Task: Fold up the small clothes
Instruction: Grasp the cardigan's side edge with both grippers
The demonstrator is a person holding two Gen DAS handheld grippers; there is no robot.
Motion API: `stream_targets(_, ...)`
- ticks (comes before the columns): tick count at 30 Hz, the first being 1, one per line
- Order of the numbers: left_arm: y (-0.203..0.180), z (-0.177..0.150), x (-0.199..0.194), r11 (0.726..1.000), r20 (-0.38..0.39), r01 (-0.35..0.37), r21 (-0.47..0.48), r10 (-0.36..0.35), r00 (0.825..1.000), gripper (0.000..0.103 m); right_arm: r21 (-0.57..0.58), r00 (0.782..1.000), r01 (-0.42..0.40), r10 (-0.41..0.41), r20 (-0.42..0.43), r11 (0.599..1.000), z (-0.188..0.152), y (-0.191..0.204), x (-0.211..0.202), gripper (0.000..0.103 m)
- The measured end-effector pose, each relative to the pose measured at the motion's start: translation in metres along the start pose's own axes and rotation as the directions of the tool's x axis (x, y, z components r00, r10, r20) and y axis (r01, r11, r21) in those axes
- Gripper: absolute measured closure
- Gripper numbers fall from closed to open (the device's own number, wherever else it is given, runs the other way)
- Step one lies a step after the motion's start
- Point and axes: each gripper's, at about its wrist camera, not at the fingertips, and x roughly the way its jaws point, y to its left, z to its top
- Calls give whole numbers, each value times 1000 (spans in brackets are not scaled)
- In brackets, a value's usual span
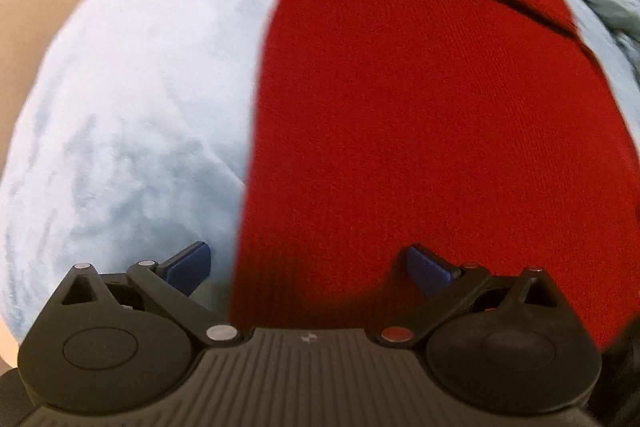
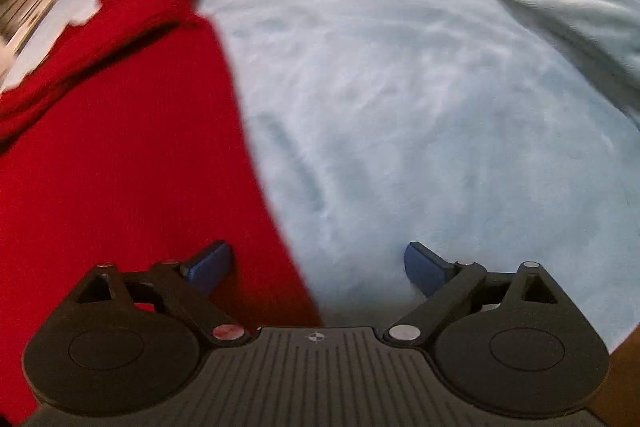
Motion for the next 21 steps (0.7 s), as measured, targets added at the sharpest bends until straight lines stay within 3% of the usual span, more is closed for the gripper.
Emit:
stream_targets(2, -5, -10, -5, 995, -22, 93, 41, -92, 995, 0, -9, 999, -43, 43, -21, 999, -6, 2, -4, 8)
stream_targets(3, -7, -14, -6, 993, -23, 105, 55, -104, 994, 0, -14, 998, -59, 58, -32, 998, -10, 2, -4, 8)
stream_targets(5, -13, -21, -3, 992, -21, 78, 100, -76, 997, 0, -7, 995, -80, 80, -55, 997, -13, -2, -5, 8)
stream_targets(8, -16, -23, -1, 996, -26, 60, 73, -58, 998, 0, 9, 991, -99, 100, -88, 995, -17, -3, -3, 10)
stream_targets(10, -18, -13, -5, 999, -58, 28, 19, -27, 998, 21, -42, 992, -72, 67, -110, 997, -24, 8, -5, 30)
stream_targets(11, -17, -9, -10, 1000, -64, 25, -4, -25, 998, 48, -61, 992, -62, 55, -117, 996, -29, 13, -8, 39)
stream_targets(12, -15, -5, -17, 999, -59, 43, -32, -45, 997, 75, -75, 992, -60, 51, -119, 995, -32, 17, -11, 67)
stream_targets(13, -12, -4, -24, 996, -44, 75, -49, -77, 996, 78, -79, 990, -79, 68, -125, 994, -35, 21, -15, 84)
stream_targets(17, -16, -5, -43, 996, -10, 77, -45, -78, 997, 81, -31, 992, -99, 96, -85, 995, -35, 28, -37, 88)
stream_targets(21, -12, -12, -80, 982, 93, 161, -99, -152, 984, 83, -23, 991, -133, 133, -7, 991, -28, 37, -76, 89)
